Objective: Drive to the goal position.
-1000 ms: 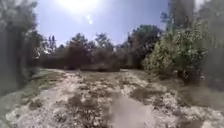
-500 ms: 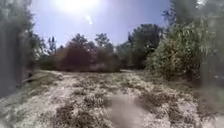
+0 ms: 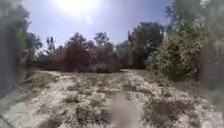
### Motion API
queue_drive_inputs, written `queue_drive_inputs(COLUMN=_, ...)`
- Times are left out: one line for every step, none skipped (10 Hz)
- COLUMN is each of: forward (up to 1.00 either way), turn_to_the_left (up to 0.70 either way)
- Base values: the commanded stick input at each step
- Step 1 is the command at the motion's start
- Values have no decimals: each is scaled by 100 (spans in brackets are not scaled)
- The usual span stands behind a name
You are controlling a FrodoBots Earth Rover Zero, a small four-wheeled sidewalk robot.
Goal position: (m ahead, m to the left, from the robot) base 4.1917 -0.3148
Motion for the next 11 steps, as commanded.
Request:
queue_drive_inputs(forward=70, turn_to_the_left=0)
queue_drive_inputs(forward=70, turn_to_the_left=0)
queue_drive_inputs(forward=70, turn_to_the_left=0)
queue_drive_inputs(forward=70, turn_to_the_left=0)
queue_drive_inputs(forward=70, turn_to_the_left=0)
queue_drive_inputs(forward=70, turn_to_the_left=0)
queue_drive_inputs(forward=70, turn_to_the_left=-2)
queue_drive_inputs(forward=70, turn_to_the_left=-9)
queue_drive_inputs(forward=70, turn_to_the_left=-17)
queue_drive_inputs(forward=70, turn_to_the_left=-24)
queue_drive_inputs(forward=70, turn_to_the_left=-31)
